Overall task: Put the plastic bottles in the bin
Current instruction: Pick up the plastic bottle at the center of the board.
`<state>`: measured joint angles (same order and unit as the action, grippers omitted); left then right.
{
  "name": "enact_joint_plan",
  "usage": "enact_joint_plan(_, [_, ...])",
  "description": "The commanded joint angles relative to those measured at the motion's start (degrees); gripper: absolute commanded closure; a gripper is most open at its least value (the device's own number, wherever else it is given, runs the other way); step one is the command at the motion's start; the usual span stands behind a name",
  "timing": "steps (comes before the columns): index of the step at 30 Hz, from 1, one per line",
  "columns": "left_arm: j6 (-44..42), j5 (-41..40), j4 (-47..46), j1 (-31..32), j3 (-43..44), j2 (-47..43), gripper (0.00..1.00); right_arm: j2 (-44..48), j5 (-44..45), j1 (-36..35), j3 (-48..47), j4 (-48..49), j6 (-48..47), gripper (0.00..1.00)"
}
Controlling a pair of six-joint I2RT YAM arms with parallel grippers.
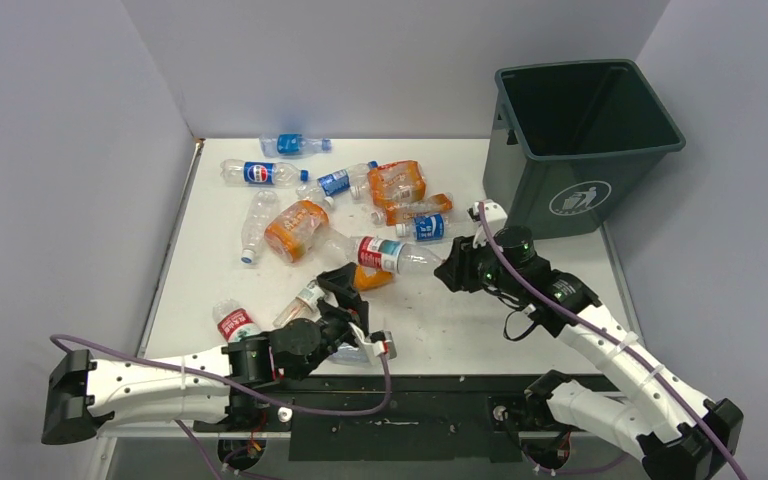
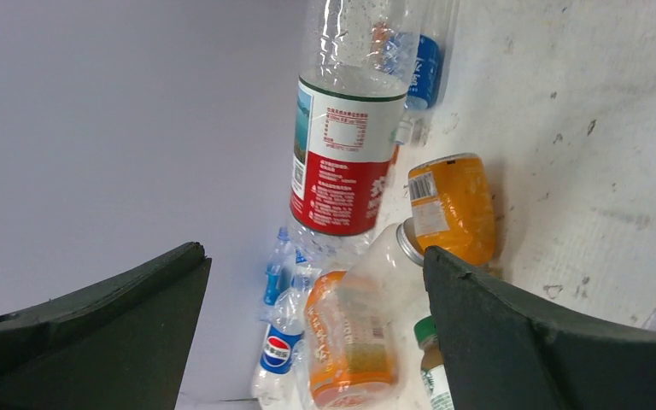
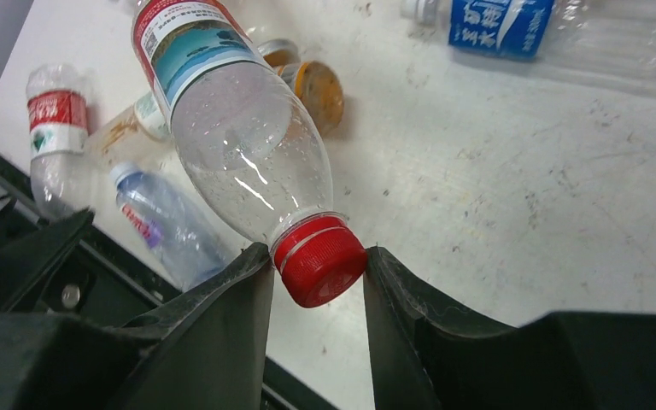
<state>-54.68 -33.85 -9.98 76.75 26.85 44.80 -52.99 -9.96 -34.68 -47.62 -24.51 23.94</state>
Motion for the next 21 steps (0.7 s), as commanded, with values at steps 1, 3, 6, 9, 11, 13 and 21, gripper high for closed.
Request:
enact_joint_plan(1, [-7.9, 0.7, -2.6, -1.6, 4.7, 1.7, 0.04, 1.4, -8.2, -1.2, -5.5, -9.5, -3.1, 0.95])
enact_joint_plan(3, [-8.0, 2.7, -2.2, -3.2, 5.6, 2.7, 0.04, 1.9, -10.0, -1.5, -7.0, -10.5, -3.6, 0.95])
enact_joint_plan(6, [-7.7, 6.0, -0.9, -5.6, 6.2, 4.0, 0.04, 2.2, -12.4, -1.7, -9.1, -11.7, -4.2, 0.95])
enact_joint_plan(9, [-7.2, 9.3, 0.4, -7.6, 6.6, 4.8, 0.04, 2.5, -13.9, -1.9, -10.8, -12.8, -4.8, 0.95])
enact_joint_plan(11, [-7.0, 10.4, 0.1, -8.9, 6.9, 5.7, 0.04, 2.8, -15.1, -1.9, -11.5, -13.0, -5.3, 0.95])
enact_joint_plan(13, [-6.1, 12.6, 1.0, -10.3, 7.6, 6.6, 0.04, 3.2, -16.0, -2.0, -12.3, -12.9, -5.3, 0.95])
enact_joint_plan(21, [-7.1, 14.1, -0.2, -12.7, 8.9, 10.5, 0.08, 3.1, -19.0, -2.2, -14.7, -13.0, -5.8, 0.95])
